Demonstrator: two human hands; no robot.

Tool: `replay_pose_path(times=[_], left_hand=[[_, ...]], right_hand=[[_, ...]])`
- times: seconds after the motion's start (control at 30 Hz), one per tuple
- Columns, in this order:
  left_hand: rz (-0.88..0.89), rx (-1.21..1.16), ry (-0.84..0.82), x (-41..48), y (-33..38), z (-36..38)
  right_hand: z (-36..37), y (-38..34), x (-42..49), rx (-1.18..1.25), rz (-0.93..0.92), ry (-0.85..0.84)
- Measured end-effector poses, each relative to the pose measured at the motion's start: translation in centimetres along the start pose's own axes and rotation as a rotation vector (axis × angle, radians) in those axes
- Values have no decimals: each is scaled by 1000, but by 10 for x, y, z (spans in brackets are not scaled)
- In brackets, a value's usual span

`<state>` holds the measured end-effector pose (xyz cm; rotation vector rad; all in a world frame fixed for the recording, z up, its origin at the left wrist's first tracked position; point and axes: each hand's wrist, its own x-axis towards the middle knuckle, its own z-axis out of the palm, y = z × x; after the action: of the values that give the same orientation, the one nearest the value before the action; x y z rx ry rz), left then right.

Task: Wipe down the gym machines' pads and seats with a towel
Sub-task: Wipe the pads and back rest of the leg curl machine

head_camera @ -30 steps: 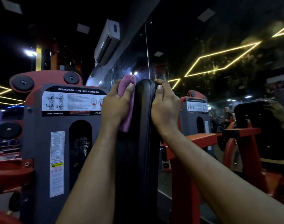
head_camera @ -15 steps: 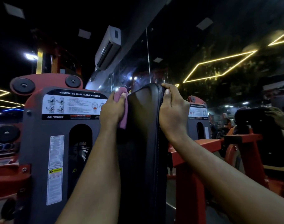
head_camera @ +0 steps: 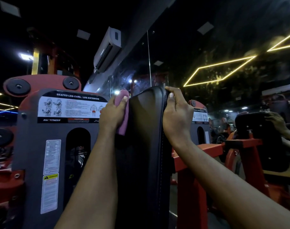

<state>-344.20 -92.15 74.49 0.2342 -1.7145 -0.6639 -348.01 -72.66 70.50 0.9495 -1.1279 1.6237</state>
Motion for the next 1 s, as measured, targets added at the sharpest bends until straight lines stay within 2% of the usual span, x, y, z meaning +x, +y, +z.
replay_pose_path(times=[0.1,0.4,0.5,0.63,0.7,0.87,1.0], left_hand=[[-50,2,-11,-6,-11,1],[-284,110,-38,-103,-67,-18],[-195,110,-35,-99,-40,-23],[141,-13,-11,-56,49,-15],[236,-29,29,-51,76,-9],[197,-144,71,-125,51,-16],[128,-122,87,-184,21,-25]], right_hand=[[-1,0,0,-2,7,-5],[-6,-8,-1,7,63,-22],[-7,-7,0,18,64,-46],[-10,-3,1,40,56,-66],[-11,-2,1,39,49,-61],[-6,-2,-2,63,63,-34],[-6,-8,-6,106,112,-37]])
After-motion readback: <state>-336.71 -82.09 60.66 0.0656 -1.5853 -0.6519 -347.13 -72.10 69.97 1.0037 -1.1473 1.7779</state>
